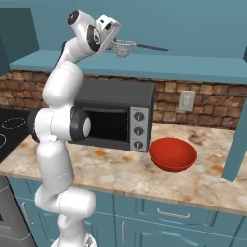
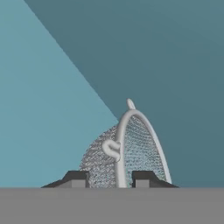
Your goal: Open the cabinet and setup a tea strainer by placing it in the bowl upright.
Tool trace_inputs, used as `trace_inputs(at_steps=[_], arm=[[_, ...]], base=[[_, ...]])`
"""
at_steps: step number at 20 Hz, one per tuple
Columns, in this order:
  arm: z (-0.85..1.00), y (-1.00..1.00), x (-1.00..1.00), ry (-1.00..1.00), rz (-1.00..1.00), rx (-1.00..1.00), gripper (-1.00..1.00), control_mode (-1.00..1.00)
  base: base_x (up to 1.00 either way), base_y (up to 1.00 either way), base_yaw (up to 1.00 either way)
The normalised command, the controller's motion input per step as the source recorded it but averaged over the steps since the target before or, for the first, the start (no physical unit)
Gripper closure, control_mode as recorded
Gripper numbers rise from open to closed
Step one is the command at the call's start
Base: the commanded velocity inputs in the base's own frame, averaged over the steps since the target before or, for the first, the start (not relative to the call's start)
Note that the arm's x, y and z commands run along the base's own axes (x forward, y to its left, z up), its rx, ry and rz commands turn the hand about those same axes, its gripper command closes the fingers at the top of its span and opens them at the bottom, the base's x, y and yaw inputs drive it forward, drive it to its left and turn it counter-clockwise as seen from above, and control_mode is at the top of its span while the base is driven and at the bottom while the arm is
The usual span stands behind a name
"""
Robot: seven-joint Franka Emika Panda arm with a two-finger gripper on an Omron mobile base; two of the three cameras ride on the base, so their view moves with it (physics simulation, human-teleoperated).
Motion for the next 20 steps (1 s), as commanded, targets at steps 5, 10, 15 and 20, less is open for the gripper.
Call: trace_inputs(at_steps=[5, 10, 15, 20], arm=[[0.00, 0.05, -0.52, 0.00, -0.12, -0.01, 1.00, -1.00], [0.00, 0.14, -1.00, 0.00, -0.27, 0.00, 1.00, -1.00], [0.00, 0.13, -1.00, 0.00, -0.28, 0.00, 1.00, -1.00], [0.00, -0.06, -1.00, 0.00, -0.22, 0.00, 1.00, -1.00]], base=[[0.00, 0.00, 0.00], [0.00, 0.00, 0.00], [0.00, 0.00, 0.00], [0.00, 0.00, 0.00]])
